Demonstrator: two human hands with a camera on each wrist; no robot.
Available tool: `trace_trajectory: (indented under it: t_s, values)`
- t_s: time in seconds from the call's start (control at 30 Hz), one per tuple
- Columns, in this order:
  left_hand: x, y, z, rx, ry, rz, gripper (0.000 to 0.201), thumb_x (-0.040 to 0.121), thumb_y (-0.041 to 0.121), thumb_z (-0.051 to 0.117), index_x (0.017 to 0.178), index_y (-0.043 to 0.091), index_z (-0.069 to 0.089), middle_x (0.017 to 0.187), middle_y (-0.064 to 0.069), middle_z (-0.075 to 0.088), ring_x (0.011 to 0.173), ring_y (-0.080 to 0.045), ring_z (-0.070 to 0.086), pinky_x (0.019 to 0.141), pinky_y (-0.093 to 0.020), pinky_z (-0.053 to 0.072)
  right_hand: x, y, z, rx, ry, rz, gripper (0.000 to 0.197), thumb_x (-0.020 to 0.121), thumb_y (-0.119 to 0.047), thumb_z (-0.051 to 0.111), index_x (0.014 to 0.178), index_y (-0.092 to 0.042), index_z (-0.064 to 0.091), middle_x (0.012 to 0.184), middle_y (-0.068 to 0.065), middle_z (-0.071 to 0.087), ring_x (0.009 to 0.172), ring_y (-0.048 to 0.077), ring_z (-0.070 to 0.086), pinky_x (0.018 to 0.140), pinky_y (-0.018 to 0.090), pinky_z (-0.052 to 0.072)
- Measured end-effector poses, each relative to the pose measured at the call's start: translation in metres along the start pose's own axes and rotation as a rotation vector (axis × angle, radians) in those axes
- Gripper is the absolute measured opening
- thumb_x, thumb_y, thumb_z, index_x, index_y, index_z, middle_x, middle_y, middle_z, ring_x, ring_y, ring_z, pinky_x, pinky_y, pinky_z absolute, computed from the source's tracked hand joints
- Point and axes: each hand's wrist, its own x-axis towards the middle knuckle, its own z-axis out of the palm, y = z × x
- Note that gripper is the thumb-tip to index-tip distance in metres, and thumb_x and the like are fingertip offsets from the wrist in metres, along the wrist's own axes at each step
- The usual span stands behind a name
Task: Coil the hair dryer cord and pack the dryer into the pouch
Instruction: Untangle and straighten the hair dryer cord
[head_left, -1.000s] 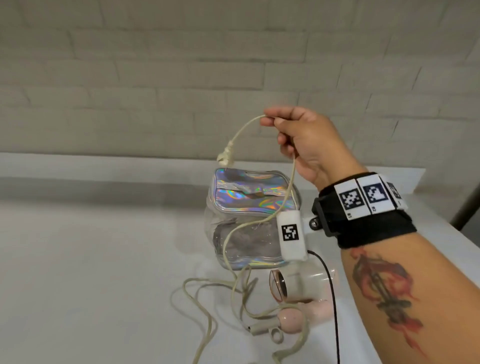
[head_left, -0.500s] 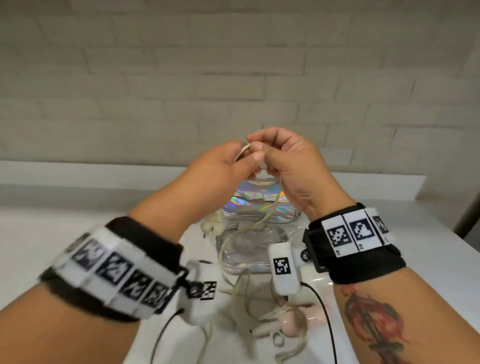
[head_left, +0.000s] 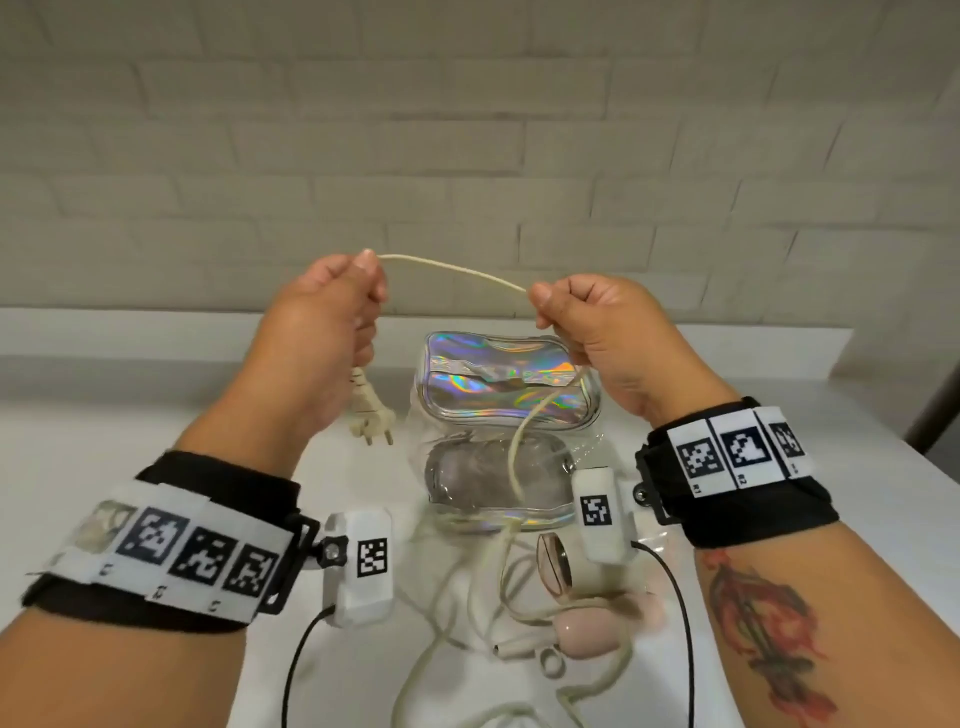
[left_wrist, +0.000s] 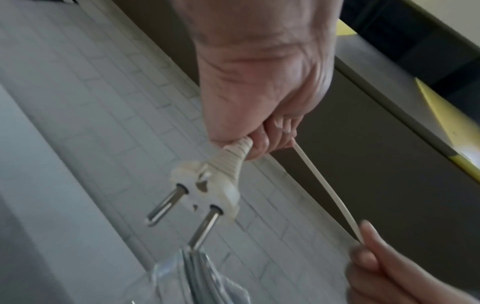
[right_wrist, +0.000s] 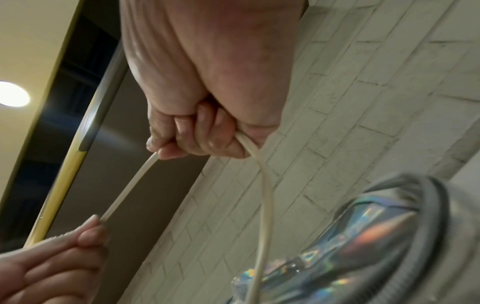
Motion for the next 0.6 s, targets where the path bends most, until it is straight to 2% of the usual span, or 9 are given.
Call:
trace_trajectory:
  t_s: [0.07, 0.17, 0.3, 0.4, 0.5, 0.6]
  values:
    - [0.000, -0.003, -0.012, -0.058, 0.062, -0.004, 0.034, 0.100, 0.029, 0.043, 0.067, 0.019, 0.047, 0.041, 0.013, 0.028, 0.035, -0.003, 0.017, 0.038, -0.020, 0.011, -0.001, 0.001, -0.003, -0.023, 0.019, 0.006, 0.032, 0.087, -0.028, 0.062, 0.057, -0.017, 0.059, 0.050, 0.000, 0.025, 0.046, 0.013, 0.018, 0.051, 0.031, 0.015]
    - [-0.003, -0.012, -0.026, -0.107, 0.160, -0.045, 0.035, 0.100, 0.031, 0.041, 0.067, 0.019, 0.047, 0.041, 0.012, 0.029, 0.036, -0.004, 0.018, 0.037, -0.020, 0.014, -0.002, 0.000, -0.011, -0.040, 0.065, 0.021, 0.033, 0.086, -0.029, 0.064, 0.056, -0.017, 0.056, 0.051, 0.001, 0.027, 0.045, 0.012, 0.020, 0.049, 0.029, 0.019]
    - [-0.007, -0.032, -0.040, -0.165, 0.301, -0.137, 0.036, 0.100, 0.031, 0.040, 0.066, 0.019, 0.047, 0.041, 0.012, 0.032, 0.035, -0.005, 0.020, 0.035, -0.019, 0.019, -0.005, 0.002, -0.019, -0.065, 0.076, 0.019, 0.034, 0.085, -0.028, 0.065, 0.056, -0.016, 0.053, 0.040, -0.013, 0.032, 0.040, 0.007, 0.024, 0.047, 0.023, 0.024]
    - [-0.009, -0.054, -0.046, -0.217, 0.391, -0.227, 0.035, 0.099, 0.027, 0.038, 0.065, 0.019, 0.045, 0.041, 0.010, 0.031, 0.033, -0.004, 0.020, 0.032, -0.018, 0.018, -0.007, 0.004, -0.017, -0.073, 0.079, 0.022, 0.034, 0.085, -0.028, 0.065, 0.056, -0.014, 0.052, 0.036, -0.014, 0.034, 0.039, 0.006, 0.025, 0.046, 0.022, 0.025]
    - [-0.011, -0.074, -0.057, -0.227, 0.494, -0.339, 0.033, 0.095, 0.021, 0.038, 0.063, 0.020, 0.043, 0.051, 0.006, 0.028, 0.031, -0.005, 0.019, 0.030, -0.018, 0.017, -0.008, 0.006, -0.017, -0.074, 0.087, 0.030, 0.034, 0.085, -0.027, 0.065, 0.057, -0.013, 0.052, 0.035, -0.014, 0.036, 0.037, 0.004, 0.027, 0.044, 0.019, 0.027]
    - [-0.019, -0.089, -0.064, -0.163, 0.455, -0.450, 0.031, 0.096, 0.023, 0.039, 0.066, 0.019, 0.045, 0.047, 0.008, 0.033, 0.032, -0.005, 0.024, 0.032, -0.018, 0.022, -0.008, 0.006, -0.020, -0.034, 0.096, 0.051, 0.035, 0.086, -0.025, 0.064, 0.056, -0.014, 0.050, 0.036, -0.015, 0.034, 0.036, 0.004, 0.026, 0.040, 0.016, 0.026]
